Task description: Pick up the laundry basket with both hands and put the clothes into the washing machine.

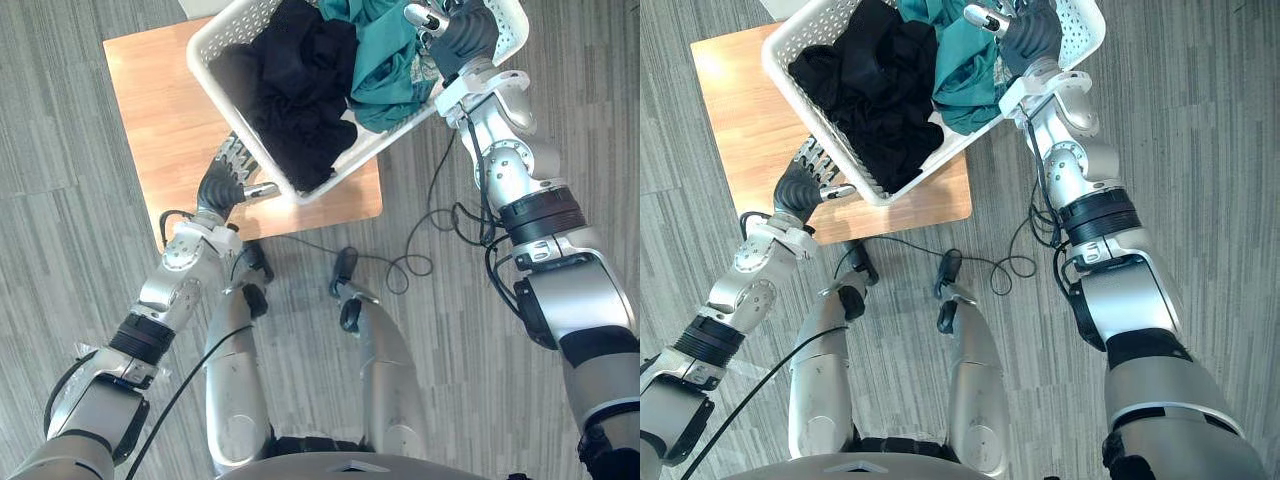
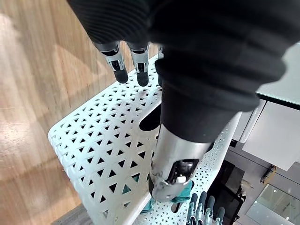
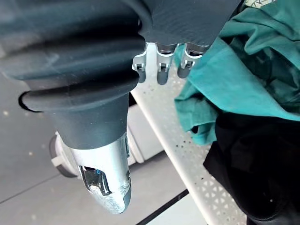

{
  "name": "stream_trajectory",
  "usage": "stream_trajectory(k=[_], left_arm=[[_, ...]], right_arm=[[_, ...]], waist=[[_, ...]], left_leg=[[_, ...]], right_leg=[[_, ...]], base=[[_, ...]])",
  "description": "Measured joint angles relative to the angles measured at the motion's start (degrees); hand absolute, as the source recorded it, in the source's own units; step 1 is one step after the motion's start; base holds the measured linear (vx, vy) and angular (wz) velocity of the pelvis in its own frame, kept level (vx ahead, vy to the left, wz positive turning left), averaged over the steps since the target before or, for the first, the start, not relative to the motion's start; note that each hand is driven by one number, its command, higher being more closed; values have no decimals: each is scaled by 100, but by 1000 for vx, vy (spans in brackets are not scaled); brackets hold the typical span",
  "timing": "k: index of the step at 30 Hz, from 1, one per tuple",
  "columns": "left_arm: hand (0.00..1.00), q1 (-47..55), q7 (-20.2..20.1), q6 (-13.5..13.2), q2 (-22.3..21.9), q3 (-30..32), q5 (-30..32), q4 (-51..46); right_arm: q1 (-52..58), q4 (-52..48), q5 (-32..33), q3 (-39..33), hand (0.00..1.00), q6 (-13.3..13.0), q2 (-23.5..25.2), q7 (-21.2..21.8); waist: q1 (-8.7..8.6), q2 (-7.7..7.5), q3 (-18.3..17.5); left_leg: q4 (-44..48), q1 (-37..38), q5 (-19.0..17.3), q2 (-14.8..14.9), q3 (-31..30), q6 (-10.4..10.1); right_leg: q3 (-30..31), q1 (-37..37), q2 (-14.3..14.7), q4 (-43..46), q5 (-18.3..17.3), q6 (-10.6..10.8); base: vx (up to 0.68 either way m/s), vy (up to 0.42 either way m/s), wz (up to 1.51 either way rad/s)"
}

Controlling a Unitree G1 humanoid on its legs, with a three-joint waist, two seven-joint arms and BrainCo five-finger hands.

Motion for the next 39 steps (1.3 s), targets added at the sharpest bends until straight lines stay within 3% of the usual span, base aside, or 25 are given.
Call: stream_trajectory(k=[2,7,11,17,22,24,27,30,35,39], left_arm=[[0,45,-37,0,8,10,0,-1],[0,68,-61,-1,7,19,-3,-4],[0,134,-21,-5,-4,73,-3,-16],[0,337,58,-9,-238,539,4,-84],[0,409,83,-16,-452,702,7,-147],[0,422,86,-16,-482,693,8,-147],[0,465,102,-20,-544,699,9,-150],[0,523,152,-23,-650,706,9,-192],[0,664,146,-23,-851,831,130,-234],[0,729,19,-23,-971,893,239,-245]], right_arm=[[-1,1,-38,65,0,3,-110,2],[-51,40,-839,66,0,-2,-421,-63],[-287,5,-879,-107,0,-41,-558,-298],[-566,-363,-899,-706,0,-402,-785,-680],[-666,-387,-1162,-887,0,-411,-833,-928],[-832,-136,-1604,-862,0,-386,-833,-944],[-1320,686,-2282,-510,0,-170,-848,-919],[-1695,1280,-2573,-86,0,28,-855,-872],[-2484,2825,-3107,1211,0,312,-886,-548],[-2788,3676,-3150,2280,0,457,-979,-290]], waist=[[-3,3,-2],[21,3,-2],[4,3,-2],[41,6,0],[44,6,0],[44,6,0],[49,11,3],[53,16,-1],[112,42,5],[110,72,0]], left_leg=[[51,-25,-28,11,-16,9],[83,-52,-45,18,-19,22],[83,-82,-44,23,-26,22],[108,-147,-46,48,-36,24],[108,-147,-45,54,-43,24],[94,-148,-40,51,-43,19],[12,-168,8,35,-44,1],[-165,-221,111,-38,-43,2],[-300,-398,187,-92,-38,6],[-392,-398,214,-133,-40,-14]], right_leg=[[-2,0,0,3,-1,1],[-6,-10,0,7,3,0],[-18,-31,3,-4,2,0],[-23,-92,28,4,8,-5],[-29,-105,33,27,2,-6],[-45,-108,29,28,-13,-15],[-110,-122,17,-25,-30,-41],[-151,-189,-13,-112,26,-69],[-152,-366,-15,-145,119,-75],[-152,-370,-20,-205,122,-72]], base=[[0,0,0],[25,4,0],[35,-6,0],[44,-10,-2],[8,-3,0],[0,0,0],[27,-12,5],[34,-8,7],[72,-16,2],[57,-18,2]])
